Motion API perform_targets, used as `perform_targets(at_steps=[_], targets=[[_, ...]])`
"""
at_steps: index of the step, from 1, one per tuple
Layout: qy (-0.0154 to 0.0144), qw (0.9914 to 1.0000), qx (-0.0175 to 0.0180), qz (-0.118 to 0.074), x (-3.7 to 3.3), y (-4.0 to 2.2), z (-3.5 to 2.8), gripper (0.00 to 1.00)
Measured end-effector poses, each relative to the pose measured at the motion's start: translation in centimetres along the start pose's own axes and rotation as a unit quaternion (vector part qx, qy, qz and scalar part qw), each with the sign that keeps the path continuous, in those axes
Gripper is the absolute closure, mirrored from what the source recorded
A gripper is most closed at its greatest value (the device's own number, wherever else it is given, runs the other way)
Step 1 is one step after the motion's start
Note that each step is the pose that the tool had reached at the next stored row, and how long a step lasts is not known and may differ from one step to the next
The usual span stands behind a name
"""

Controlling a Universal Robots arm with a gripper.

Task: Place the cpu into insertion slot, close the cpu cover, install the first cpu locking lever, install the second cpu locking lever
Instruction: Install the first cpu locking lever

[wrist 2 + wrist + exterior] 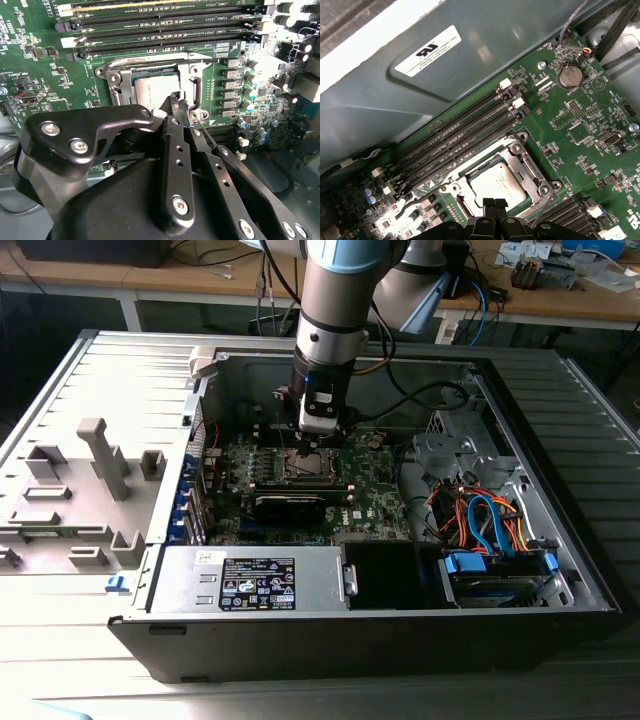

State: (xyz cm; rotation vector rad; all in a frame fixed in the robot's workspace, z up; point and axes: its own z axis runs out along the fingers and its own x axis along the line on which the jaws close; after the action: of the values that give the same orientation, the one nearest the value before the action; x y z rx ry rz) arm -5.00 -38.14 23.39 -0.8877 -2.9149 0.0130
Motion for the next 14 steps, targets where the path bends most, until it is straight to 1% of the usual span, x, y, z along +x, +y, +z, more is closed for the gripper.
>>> perform_targets(at_steps=[14], targets=[[-0.0002,0.99998,0.0006,-0.007,0.00,0.00,0.00,0.89]])
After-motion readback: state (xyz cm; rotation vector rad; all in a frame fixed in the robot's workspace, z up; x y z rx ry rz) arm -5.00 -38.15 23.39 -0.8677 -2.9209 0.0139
